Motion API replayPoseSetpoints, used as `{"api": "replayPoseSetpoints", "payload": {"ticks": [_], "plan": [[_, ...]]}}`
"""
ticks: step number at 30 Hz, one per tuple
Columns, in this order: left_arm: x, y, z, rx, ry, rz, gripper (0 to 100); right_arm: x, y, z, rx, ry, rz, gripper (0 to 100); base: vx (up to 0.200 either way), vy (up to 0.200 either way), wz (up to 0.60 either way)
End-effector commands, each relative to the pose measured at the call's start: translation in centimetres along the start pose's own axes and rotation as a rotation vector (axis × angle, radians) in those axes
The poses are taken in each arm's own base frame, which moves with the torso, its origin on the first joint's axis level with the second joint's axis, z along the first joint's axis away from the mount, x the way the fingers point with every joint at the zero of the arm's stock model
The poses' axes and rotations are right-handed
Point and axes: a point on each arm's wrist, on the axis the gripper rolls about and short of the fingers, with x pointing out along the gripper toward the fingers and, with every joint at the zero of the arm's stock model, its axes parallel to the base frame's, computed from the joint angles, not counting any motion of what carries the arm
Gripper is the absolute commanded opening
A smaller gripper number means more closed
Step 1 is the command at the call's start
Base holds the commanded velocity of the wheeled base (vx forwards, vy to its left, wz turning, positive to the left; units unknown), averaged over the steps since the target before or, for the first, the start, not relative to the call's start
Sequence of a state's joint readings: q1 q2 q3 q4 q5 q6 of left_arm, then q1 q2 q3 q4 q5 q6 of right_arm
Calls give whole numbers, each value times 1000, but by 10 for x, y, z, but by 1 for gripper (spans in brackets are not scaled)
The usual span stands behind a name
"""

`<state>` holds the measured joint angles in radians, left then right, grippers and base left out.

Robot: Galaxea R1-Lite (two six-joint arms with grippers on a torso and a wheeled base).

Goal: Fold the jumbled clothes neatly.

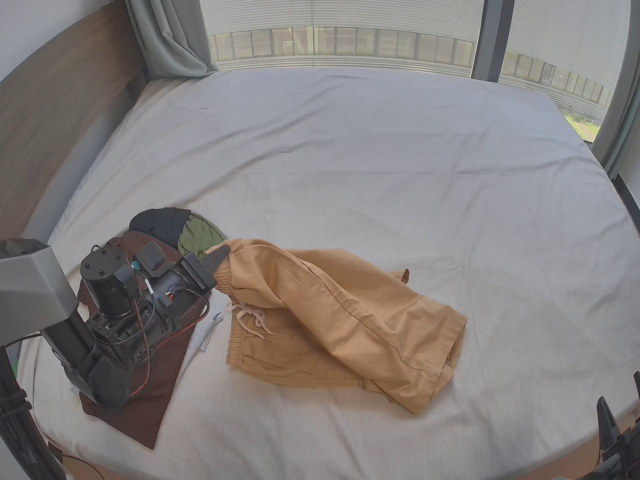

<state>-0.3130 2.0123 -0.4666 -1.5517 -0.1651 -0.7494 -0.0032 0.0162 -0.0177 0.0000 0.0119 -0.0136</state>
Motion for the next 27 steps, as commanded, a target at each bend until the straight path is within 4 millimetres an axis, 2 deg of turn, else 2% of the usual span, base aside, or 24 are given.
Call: {"api": "replayPoseSetpoints", "payload": {"ticks": [1,16,18,19,20,21,22,27], "plan": [[3,6,-4,-1,13,17,0,1,0,-5,0,12,1,100,0,0,0],[3,4,-4,1,9,14,0,1,0,-4,1,6,5,100,0,0,0],[2,3,-4,2,9,10,0,-3,0,11,-9,-92,5,100,0,0,0],[2,3,-4,2,9,10,0,-3,0,11,-9,-92,5,100,0,0,0],[2,2,-4,2,6,9,0,-9,0,34,-20,-176,-2,100,0,0,0],[2,2,-4,2,6,9,0,-9,0,34,-20,-176,-2,100,0,0,0],[3,2,-3,2,5,8,0,-8,0,49,-27,-164,-2,100,0,0,0],[2,2,-4,3,7,10,0,4,0,53,-29,-78,44,100,0,0,0]]}}
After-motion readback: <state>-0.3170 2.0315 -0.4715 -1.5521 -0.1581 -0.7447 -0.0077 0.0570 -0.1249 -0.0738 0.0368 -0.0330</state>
